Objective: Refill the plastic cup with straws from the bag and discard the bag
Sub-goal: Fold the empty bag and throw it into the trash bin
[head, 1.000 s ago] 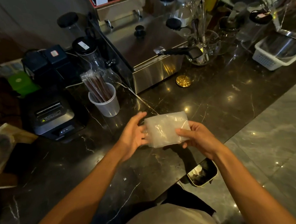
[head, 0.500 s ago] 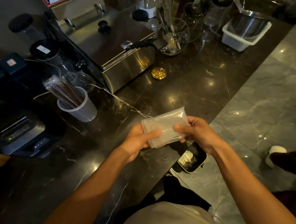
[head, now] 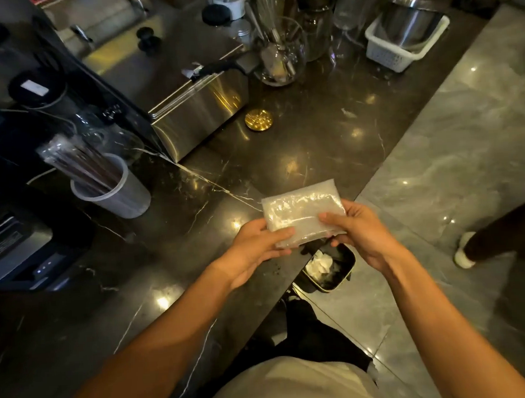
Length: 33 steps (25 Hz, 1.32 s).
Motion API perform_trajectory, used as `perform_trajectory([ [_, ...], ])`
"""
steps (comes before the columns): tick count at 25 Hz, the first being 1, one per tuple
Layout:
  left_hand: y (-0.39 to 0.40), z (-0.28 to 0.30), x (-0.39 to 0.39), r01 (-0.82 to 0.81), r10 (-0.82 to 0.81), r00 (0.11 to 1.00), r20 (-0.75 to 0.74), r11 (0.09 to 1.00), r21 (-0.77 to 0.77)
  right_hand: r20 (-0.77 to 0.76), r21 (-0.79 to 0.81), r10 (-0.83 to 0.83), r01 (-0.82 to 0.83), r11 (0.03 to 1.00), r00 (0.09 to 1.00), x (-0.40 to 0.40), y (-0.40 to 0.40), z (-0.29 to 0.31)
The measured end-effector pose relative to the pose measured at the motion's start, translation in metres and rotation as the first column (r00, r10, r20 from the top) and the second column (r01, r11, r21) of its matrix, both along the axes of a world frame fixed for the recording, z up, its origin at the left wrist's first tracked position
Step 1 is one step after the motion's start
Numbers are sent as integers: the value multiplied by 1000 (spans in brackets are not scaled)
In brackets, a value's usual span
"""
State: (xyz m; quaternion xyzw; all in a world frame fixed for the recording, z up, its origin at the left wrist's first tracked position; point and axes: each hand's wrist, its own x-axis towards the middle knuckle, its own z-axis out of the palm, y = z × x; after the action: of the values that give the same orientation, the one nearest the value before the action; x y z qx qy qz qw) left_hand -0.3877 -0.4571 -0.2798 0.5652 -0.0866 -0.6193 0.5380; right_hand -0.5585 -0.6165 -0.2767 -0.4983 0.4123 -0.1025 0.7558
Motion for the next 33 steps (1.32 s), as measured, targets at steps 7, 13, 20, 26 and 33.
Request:
perform_trajectory([
  [7,-17,-18,-43,59,-60,997,40,998,39,-63,48,-267,270,962,962,-70,14,-14],
  [13,-25,-29,-91,19,-21,999,25,996,92,-71,225,-394,399,889,916,-108,11,-33],
  [20,-54,-77,-172,45,-39,999,-27,956,289,-293,163,-252,308,937,922,-171,-36,-90],
  [26,-113,-168,-223,-41,74,996,-46,863,503,-443,184,-177,282,942,879,-202,-98,-188],
  [33,-158,-321,-246,-102,139,990,-8,760,642,-584,167,-113,255,952,804,-203,-138,-337],
])
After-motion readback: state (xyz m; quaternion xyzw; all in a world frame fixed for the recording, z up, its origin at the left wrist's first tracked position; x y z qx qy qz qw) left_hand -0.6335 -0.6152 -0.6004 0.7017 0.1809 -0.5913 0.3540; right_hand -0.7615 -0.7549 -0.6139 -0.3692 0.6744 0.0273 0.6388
